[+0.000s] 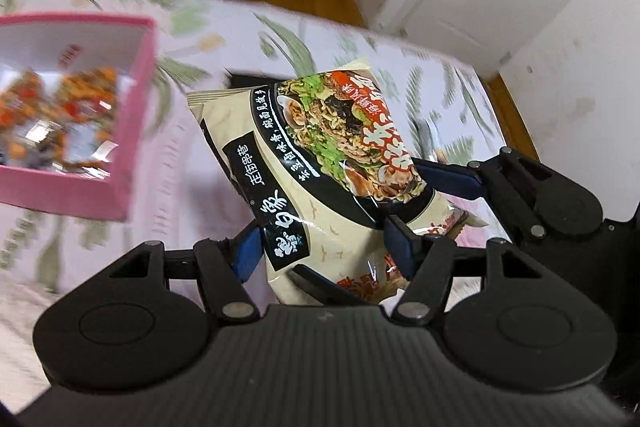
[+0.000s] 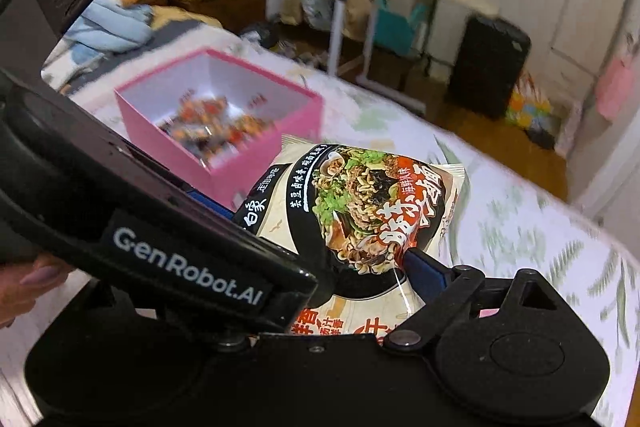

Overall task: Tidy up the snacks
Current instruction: 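Carry the noodle packet over the pink box and open the left gripper, then move both tools back toward the black packet and white bar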

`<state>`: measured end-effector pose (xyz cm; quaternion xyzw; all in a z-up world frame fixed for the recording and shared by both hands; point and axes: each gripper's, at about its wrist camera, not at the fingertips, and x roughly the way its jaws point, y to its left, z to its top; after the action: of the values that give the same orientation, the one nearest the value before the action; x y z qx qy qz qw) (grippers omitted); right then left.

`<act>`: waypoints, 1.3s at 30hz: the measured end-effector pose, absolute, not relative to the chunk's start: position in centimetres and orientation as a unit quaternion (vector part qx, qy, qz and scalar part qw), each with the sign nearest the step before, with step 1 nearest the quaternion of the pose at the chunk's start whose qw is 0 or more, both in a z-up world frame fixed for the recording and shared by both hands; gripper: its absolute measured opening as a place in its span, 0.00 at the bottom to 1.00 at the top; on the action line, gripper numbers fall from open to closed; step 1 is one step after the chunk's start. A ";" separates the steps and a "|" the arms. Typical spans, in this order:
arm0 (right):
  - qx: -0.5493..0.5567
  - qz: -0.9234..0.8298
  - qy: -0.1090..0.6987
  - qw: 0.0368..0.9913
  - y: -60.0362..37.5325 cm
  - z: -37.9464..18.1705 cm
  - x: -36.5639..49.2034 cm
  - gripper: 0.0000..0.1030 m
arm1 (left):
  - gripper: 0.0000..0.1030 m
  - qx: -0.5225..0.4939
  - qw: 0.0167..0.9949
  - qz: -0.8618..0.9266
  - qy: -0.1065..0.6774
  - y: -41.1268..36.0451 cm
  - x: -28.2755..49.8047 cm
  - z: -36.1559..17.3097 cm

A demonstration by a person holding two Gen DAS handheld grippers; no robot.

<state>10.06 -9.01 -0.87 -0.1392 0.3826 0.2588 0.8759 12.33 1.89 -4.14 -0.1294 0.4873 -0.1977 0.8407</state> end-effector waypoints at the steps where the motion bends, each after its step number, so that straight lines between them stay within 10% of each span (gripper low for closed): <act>1: -0.140 0.265 0.375 0.877 -8.2 -0.5 10.3 0.92 | 0.60 -0.133 0.845 -0.190 0.481 2.9 12.3 -3.7; 39: -0.227 0.416 0.349 0.809 5.5 -7.0 23.8 0.94 | 0.64 -0.239 0.828 -0.012 0.508 20.9 22.9 -11.8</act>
<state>23.77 5.51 -6.96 -0.2267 0.3491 0.4155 0.8087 22.87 20.86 -11.84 -0.2385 0.5081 -0.0120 0.8275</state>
